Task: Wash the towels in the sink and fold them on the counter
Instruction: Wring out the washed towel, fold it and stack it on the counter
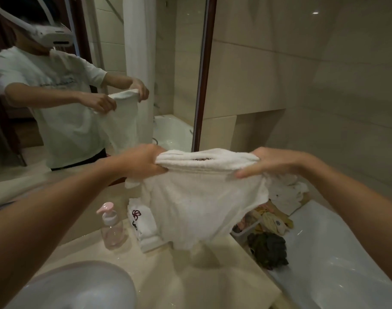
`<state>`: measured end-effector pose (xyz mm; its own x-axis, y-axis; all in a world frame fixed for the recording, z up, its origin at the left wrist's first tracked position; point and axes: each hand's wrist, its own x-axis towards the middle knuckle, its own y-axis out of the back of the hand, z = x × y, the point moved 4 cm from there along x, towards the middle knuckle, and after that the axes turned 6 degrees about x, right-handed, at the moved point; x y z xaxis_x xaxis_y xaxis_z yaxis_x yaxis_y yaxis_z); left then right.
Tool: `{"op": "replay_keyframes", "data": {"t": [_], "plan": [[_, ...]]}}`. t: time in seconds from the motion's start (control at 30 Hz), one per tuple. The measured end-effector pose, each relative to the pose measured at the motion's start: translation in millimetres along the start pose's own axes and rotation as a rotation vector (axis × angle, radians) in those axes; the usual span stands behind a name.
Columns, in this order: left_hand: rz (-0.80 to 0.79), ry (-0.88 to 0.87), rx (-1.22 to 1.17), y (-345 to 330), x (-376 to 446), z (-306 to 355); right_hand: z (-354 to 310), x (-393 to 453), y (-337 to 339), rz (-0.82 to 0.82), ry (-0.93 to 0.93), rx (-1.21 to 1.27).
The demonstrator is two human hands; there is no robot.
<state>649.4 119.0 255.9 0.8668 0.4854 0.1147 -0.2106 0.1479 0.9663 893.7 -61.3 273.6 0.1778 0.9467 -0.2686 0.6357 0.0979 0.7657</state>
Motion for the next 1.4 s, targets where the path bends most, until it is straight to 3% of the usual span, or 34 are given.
{"op": "replay_keyframes", "data": {"t": [0.07, 0.13, 0.23, 0.3, 0.57, 0.7, 0.9, 1.0, 1.13, 1.27, 1.4], "plan": [[0.034, 0.041, 0.095, -7, 4, 1, 9, 11, -9, 0.059, -0.039, -0.287], [0.133, 0.132, 0.239, -7, 9, 1, 10, 21, -9, 0.262, -0.042, -0.518], [0.342, 0.253, 0.387, 4, 16, 2, -3, 22, 4, 0.547, -0.012, -0.424], [0.400, 0.286, 0.406, 14, 19, 6, -11, 21, 16, 0.672, 0.012, -0.388], [0.554, 0.194, 0.403, 39, 5, 26, -21, -20, 29, 0.881, 0.158, -0.352], [0.436, 0.077, 0.247, 16, -27, 36, -6, -49, -11, 0.757, 0.202, -0.262], [-0.229, -0.037, 0.034, -124, -99, 23, 69, -70, -130, 0.330, 0.160, -0.054], [-0.546, -0.021, -0.275, -206, -137, 24, 128, -65, -199, 0.062, 0.065, 0.037], [-0.776, 0.094, -0.438, -270, -159, 21, 176, -54, -264, -0.129, -0.108, 0.232], [-0.796, 0.164, -0.503, -282, -145, 1, 196, -31, -273, -0.165, -0.226, 0.275], [-0.638, 0.227, -0.367, -285, -121, -42, 203, -7, -262, -0.198, -0.319, 0.242]]}}
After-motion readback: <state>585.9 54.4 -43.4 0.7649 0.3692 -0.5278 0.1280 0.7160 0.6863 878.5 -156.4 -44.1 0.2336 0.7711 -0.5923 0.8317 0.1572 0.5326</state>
